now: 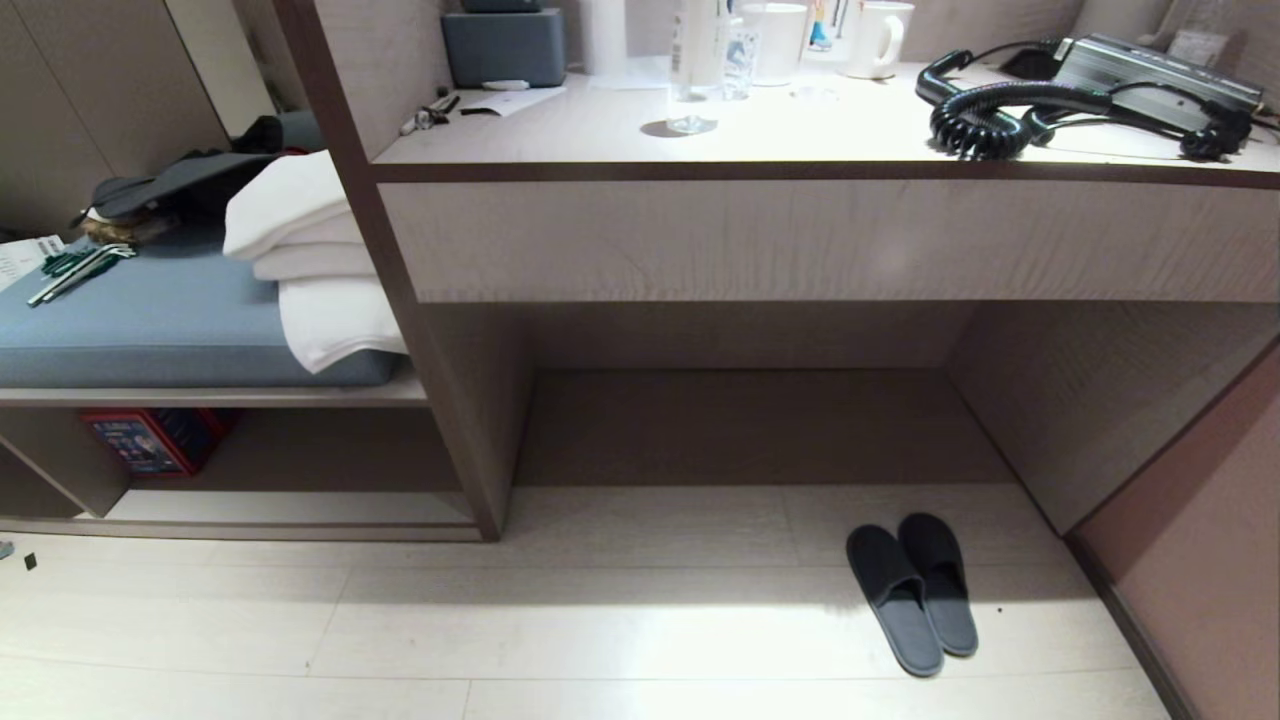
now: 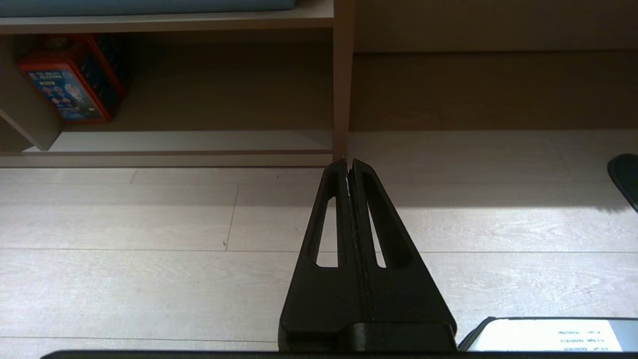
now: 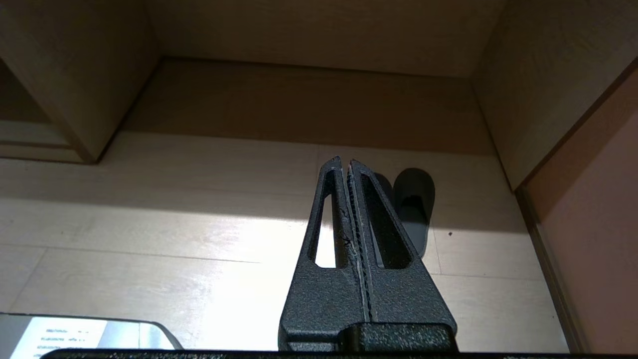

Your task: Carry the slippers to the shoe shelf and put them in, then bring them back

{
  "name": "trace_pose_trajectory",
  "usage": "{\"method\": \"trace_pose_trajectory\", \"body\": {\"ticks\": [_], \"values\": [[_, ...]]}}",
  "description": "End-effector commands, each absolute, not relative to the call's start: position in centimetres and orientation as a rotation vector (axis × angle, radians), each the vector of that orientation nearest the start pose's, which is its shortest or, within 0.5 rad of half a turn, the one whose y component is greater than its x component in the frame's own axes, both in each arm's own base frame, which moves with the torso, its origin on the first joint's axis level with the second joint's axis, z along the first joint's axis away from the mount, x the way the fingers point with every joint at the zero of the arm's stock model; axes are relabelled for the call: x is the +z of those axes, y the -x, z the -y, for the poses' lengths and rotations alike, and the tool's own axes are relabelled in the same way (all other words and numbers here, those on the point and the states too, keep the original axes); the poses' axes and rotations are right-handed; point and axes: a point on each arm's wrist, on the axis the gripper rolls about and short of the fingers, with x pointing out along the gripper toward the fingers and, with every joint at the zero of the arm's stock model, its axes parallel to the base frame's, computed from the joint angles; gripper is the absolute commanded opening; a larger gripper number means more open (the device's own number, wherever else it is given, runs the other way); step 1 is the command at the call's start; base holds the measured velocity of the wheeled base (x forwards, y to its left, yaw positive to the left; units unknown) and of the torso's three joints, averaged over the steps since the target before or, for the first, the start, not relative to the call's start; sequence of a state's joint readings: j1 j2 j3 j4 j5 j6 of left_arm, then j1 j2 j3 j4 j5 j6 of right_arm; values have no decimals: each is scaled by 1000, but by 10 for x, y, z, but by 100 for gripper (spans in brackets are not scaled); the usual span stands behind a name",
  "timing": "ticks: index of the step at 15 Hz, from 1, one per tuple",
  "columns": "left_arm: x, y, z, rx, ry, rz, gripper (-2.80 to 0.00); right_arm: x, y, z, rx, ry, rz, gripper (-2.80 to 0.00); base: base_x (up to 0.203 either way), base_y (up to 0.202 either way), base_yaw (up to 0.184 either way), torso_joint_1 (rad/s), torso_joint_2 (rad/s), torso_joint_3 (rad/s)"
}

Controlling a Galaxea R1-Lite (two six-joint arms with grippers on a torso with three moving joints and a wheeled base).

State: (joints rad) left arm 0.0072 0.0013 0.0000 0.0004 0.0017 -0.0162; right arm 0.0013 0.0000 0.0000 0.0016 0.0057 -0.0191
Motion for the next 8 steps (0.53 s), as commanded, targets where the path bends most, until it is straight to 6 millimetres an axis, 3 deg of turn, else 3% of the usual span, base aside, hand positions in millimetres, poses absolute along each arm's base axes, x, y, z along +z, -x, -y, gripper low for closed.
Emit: {"method": "trace_pose_trajectory", "body": {"ticks": [1, 8], "values": [[75, 23, 0, 11, 15, -3, -280, 75, 23, 0, 8, 20, -2, -280, 0, 0, 0, 2, 2, 198], [75, 23, 0, 11, 17, -2, -280, 75, 23, 0, 8, 20, -3, -280, 0, 0, 0, 1, 2, 202]]}}
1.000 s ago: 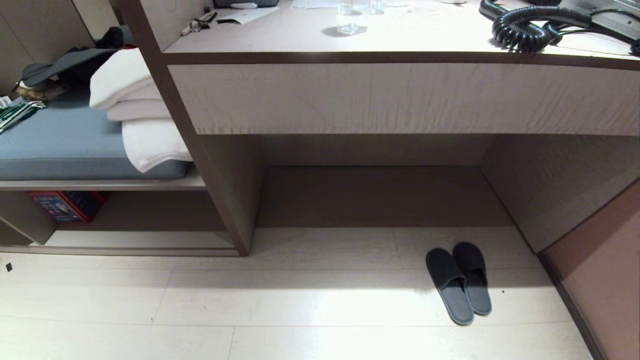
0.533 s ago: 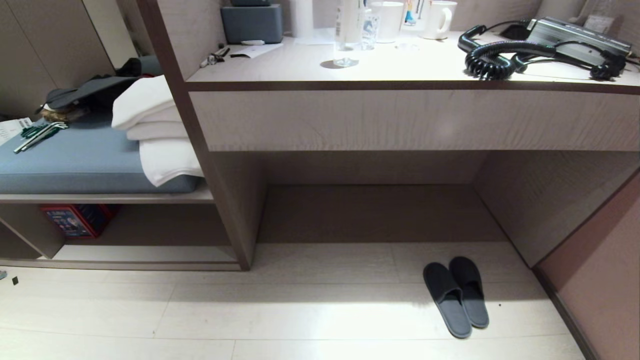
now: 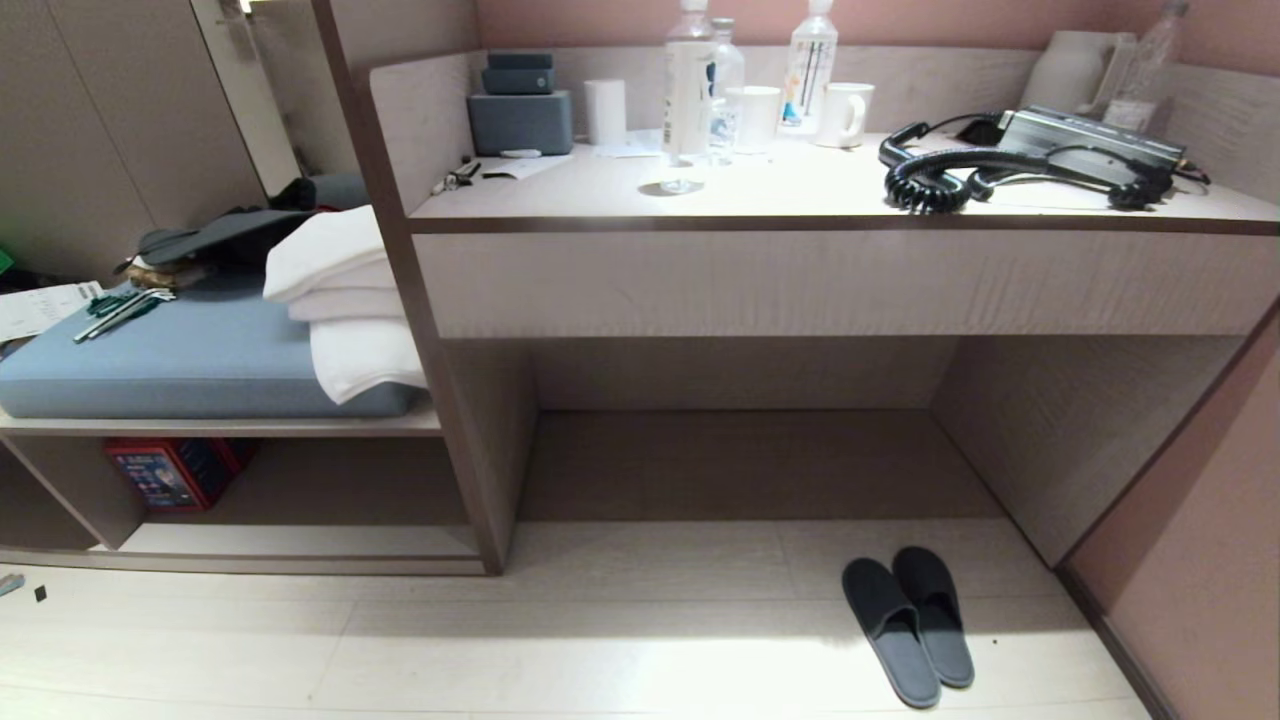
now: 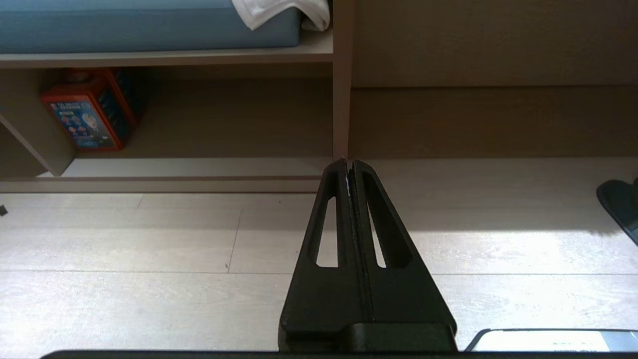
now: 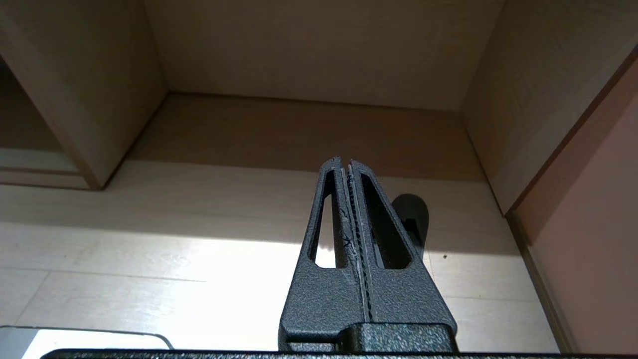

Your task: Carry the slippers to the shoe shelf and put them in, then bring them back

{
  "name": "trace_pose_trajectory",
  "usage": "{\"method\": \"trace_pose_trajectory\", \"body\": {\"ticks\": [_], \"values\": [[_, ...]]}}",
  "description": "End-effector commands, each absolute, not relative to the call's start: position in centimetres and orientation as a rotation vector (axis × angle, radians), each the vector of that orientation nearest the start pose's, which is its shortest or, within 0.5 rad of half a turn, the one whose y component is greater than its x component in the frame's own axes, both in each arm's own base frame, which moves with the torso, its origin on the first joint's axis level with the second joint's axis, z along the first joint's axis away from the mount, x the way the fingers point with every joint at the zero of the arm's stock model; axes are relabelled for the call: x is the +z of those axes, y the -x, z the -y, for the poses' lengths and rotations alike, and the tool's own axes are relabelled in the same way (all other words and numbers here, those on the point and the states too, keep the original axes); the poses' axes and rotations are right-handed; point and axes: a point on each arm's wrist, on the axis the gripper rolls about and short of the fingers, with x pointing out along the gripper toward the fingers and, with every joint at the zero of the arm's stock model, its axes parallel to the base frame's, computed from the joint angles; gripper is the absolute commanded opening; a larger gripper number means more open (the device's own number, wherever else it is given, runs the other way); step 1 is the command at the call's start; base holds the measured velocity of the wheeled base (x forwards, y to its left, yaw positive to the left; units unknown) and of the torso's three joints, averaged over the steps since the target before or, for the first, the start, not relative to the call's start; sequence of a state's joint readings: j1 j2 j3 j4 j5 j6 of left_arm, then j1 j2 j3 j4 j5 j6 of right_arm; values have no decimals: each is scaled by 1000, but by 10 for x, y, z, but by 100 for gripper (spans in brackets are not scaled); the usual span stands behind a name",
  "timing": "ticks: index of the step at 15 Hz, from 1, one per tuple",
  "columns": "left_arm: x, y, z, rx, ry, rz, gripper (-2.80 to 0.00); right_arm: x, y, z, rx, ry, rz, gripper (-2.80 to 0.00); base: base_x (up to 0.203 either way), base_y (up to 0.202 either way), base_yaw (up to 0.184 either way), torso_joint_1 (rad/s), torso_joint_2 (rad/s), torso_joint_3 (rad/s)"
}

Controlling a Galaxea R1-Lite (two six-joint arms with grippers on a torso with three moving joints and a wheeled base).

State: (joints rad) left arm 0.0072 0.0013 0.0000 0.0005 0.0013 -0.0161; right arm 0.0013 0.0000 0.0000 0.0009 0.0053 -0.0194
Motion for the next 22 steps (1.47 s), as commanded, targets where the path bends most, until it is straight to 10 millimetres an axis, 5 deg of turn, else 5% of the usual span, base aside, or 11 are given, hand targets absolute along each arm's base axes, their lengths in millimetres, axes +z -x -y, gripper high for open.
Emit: {"method": "trace_pose_trajectory", "body": {"ticks": [1, 15, 22], "values": [[76, 23, 0, 9, 16, -1, -280, 75, 23, 0, 8, 20, -3, -280, 0, 0, 0, -2, -1, 198], [75, 23, 0, 9, 14, -3, -280, 75, 23, 0, 8, 20, -3, -280, 0, 4, 0, 3, 1, 113], [75, 23, 0, 9, 14, -3, -280, 75, 23, 0, 8, 20, -3, -280, 0, 172, 0, 4, 1, 3]]}}
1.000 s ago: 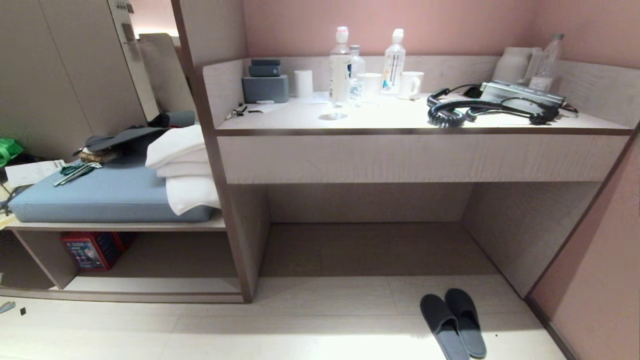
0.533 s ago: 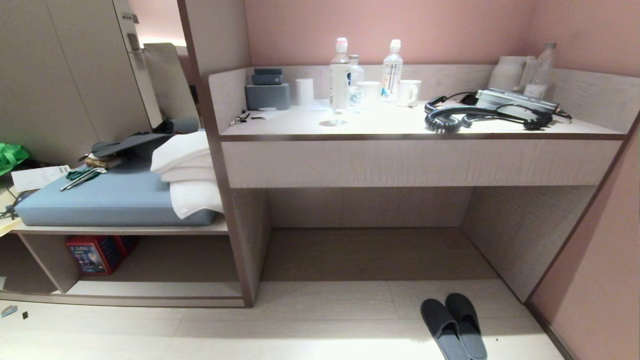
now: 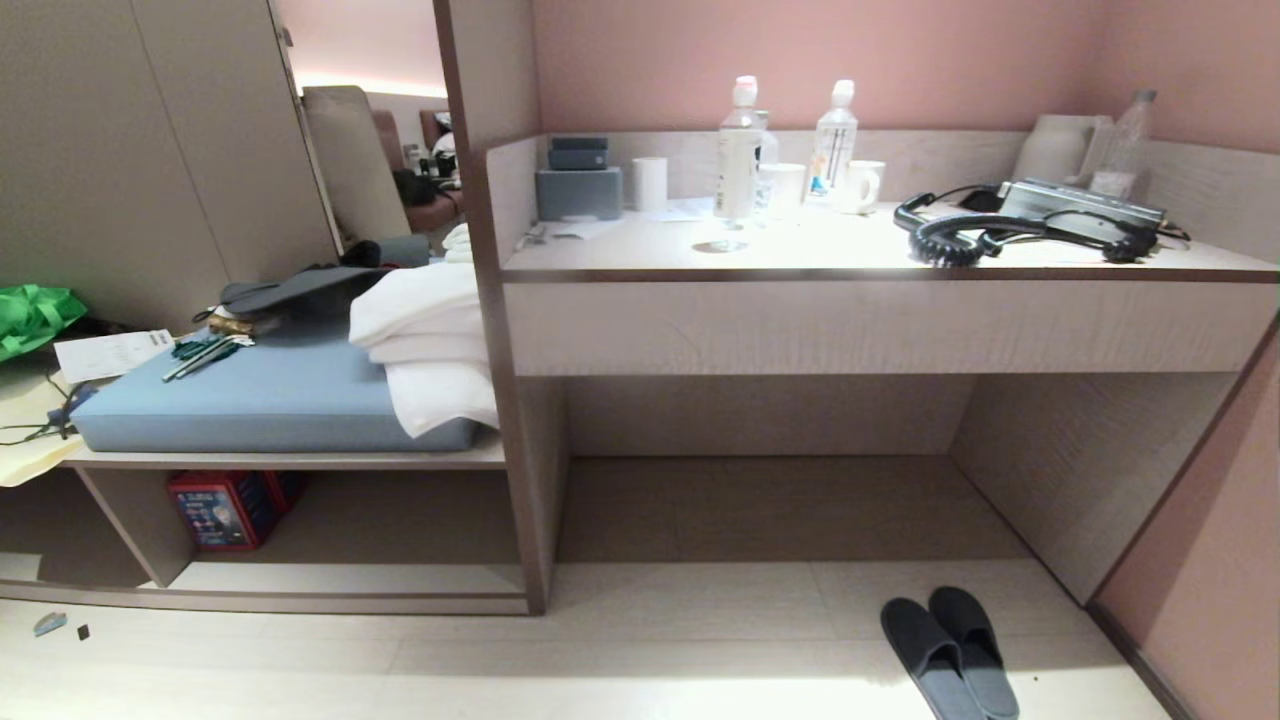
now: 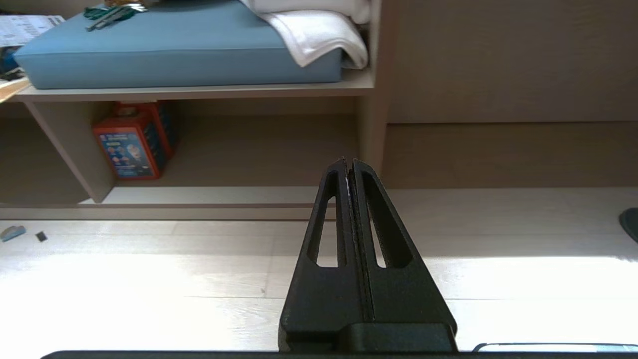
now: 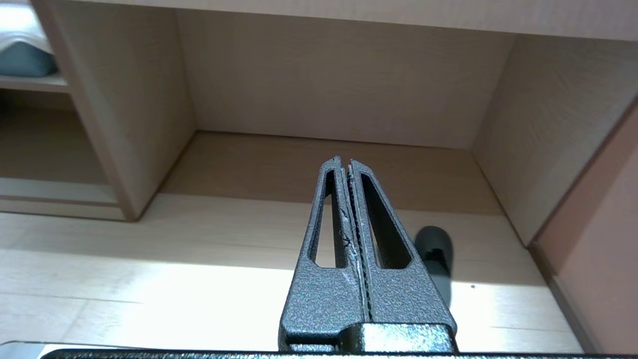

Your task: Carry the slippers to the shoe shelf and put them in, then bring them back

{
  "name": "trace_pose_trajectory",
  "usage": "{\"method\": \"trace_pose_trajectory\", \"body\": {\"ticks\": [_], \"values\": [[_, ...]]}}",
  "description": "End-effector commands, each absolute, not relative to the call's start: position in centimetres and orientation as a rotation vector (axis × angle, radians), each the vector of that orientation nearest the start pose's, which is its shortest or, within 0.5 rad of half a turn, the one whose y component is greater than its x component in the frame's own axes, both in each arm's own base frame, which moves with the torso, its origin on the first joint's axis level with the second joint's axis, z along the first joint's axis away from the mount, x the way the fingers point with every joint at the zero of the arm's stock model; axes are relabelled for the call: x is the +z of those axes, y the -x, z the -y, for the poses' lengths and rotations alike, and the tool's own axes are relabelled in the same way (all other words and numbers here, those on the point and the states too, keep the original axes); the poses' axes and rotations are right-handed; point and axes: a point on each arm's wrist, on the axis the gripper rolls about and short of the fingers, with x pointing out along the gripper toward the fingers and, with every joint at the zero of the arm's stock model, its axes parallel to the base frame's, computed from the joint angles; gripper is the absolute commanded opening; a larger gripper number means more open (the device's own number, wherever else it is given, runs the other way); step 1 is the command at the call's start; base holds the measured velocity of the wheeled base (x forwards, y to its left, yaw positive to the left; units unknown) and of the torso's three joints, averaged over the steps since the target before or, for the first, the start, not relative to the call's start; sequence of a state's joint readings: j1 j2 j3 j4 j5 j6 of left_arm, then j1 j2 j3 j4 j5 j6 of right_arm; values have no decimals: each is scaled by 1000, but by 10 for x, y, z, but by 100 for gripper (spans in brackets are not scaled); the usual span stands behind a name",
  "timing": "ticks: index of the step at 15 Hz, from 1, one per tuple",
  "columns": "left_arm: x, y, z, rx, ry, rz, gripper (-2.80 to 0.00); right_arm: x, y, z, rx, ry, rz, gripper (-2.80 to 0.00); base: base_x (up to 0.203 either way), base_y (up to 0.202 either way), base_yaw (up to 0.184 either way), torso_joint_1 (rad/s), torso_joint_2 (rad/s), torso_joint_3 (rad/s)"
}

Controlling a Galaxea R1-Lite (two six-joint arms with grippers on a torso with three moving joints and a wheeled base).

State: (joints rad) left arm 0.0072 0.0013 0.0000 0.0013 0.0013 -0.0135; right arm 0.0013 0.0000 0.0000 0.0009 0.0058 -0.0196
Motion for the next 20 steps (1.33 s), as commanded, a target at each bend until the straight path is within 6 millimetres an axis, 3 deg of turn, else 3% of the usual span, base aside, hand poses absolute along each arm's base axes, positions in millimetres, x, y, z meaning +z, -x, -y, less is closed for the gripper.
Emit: {"method": "trace_pose_trajectory", "body": {"ticks": [1, 20], "values": [[75, 23, 0, 9, 14, -3, -280, 75, 23, 0, 8, 20, -3, -280, 0, 194, -3, 5, 10, 7], [75, 23, 0, 9, 13, -3, -280, 75, 23, 0, 8, 20, -3, -280, 0, 195, -2, 2, 2, 2]]}}
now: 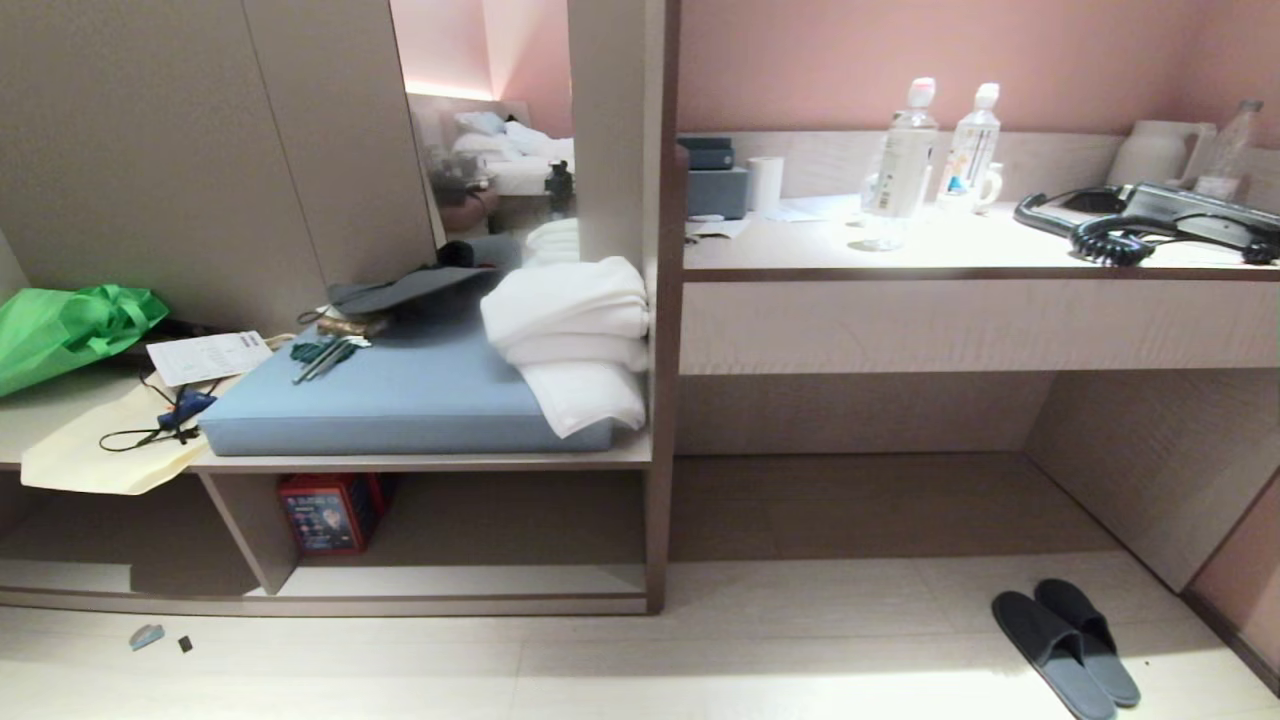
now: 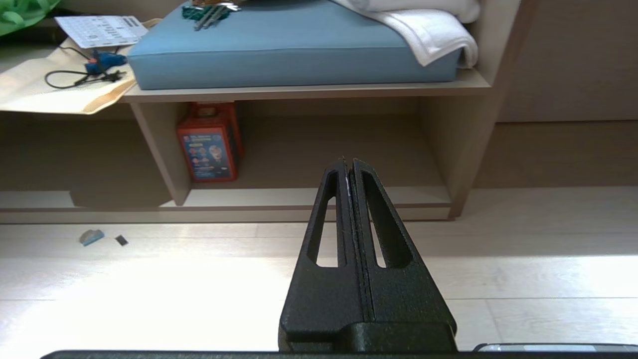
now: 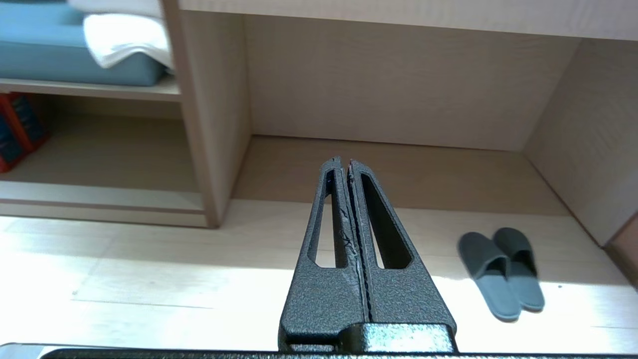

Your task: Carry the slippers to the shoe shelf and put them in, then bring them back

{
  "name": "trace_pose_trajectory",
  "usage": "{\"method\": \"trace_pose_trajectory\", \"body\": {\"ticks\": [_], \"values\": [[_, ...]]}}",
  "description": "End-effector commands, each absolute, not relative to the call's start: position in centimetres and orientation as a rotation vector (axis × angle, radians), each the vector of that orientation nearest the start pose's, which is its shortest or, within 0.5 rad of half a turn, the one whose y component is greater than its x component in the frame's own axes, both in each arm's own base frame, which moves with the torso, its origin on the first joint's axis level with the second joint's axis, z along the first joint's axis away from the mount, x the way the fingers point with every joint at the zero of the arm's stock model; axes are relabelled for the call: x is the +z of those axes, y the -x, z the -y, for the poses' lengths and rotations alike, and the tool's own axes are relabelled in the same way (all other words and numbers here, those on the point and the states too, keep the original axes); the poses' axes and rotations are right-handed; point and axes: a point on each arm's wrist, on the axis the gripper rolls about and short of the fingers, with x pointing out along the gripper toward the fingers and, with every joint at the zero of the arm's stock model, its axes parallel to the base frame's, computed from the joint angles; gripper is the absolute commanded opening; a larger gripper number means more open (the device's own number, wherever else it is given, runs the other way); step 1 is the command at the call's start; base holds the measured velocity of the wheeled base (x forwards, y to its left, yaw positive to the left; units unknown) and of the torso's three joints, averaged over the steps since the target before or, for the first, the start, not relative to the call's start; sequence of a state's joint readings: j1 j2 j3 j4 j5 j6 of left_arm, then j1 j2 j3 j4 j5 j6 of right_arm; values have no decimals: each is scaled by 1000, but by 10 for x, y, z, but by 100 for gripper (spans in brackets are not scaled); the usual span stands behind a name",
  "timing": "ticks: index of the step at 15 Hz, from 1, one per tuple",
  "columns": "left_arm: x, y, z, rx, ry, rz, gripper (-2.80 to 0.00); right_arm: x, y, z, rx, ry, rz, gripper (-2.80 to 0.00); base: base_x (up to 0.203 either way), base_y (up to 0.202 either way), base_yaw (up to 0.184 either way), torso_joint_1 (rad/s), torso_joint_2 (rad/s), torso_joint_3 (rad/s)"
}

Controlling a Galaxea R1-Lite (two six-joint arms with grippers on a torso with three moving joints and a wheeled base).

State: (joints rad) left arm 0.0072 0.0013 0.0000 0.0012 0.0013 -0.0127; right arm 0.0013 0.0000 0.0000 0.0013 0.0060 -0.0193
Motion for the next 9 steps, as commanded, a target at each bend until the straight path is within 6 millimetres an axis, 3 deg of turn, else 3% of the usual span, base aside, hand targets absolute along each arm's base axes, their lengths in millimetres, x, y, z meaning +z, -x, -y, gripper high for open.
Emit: {"method": "trace_pose_trajectory", "body": {"ticks": [1, 9], "values": [[75, 23, 0, 9, 14, -3, -280, 75, 23, 0, 8, 20, -3, -280, 0, 197, -1, 2, 3, 3], [75, 23, 0, 9, 14, -3, -280, 75, 23, 0, 8, 20, -2, -280, 0, 195, -3, 3, 4, 1]]}}
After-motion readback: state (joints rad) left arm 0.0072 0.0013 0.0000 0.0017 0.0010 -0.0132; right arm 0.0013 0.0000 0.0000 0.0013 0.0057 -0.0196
